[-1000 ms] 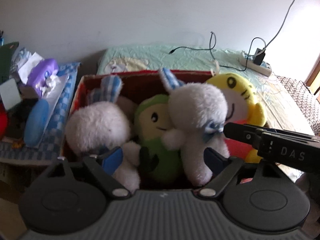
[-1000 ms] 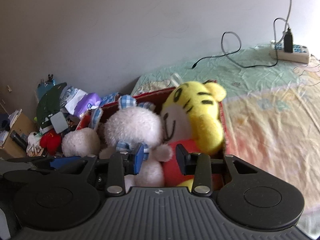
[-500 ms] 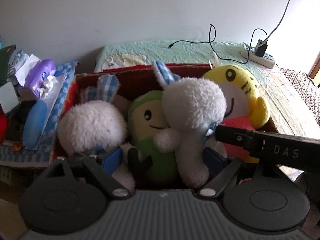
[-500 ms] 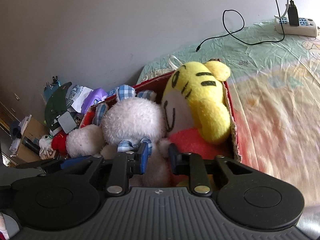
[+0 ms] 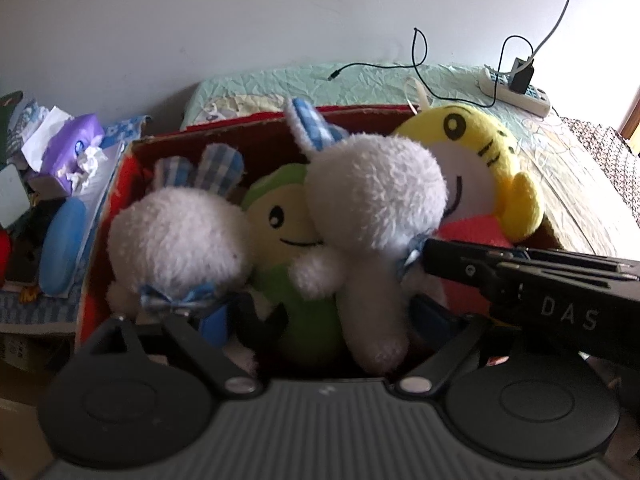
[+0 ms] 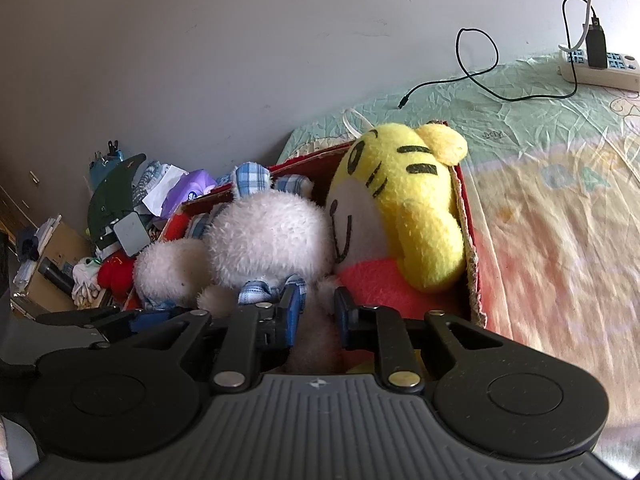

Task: Organize objects

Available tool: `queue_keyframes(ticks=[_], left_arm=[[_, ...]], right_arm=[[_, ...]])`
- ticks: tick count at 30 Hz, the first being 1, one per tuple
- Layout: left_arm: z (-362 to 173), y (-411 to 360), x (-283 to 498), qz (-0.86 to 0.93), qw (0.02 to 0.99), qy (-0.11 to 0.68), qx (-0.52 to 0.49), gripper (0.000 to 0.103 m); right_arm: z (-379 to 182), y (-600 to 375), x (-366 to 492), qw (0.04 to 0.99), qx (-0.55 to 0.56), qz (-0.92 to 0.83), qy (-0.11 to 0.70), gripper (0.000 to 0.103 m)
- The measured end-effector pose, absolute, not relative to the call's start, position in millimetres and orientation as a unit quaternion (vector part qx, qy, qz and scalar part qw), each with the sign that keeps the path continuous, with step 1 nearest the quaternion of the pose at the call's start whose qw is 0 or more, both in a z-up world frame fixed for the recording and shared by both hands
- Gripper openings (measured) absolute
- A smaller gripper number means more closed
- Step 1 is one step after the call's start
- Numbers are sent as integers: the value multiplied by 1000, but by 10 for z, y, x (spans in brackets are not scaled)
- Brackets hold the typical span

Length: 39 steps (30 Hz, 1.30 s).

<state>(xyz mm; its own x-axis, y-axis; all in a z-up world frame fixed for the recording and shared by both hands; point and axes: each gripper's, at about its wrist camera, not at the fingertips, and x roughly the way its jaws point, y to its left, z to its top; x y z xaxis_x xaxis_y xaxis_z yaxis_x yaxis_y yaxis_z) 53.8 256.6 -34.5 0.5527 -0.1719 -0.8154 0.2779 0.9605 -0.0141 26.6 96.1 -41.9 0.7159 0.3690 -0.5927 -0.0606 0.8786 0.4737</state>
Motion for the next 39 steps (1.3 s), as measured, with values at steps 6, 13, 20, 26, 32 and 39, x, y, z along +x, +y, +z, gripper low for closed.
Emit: queue_keyframes(ticks=[6,13,20,26,32,39], left_arm=[[-382,2542,569,-131,875,463,63,99],[-426,2526,562,-132,873,466,65,103],[-429,2531,547,-132,874,463,65,103],[-432,2533,536,-134,876,458,65,103],[-435,2547,500,-136,881,448,63,103],[-434,2552,475,-136,885,440,64,103]], right_arm=[[-432,960,261,904,211,119,353,19],[-445,971,249,908,200,117,349,18],[-445,970,247,909,198,118,347,18],[-442,982,250,910,195,116,348,18],[-448,987,252,911,188,116,349,18],[-450,1003,250,911,182,116,352,18]])
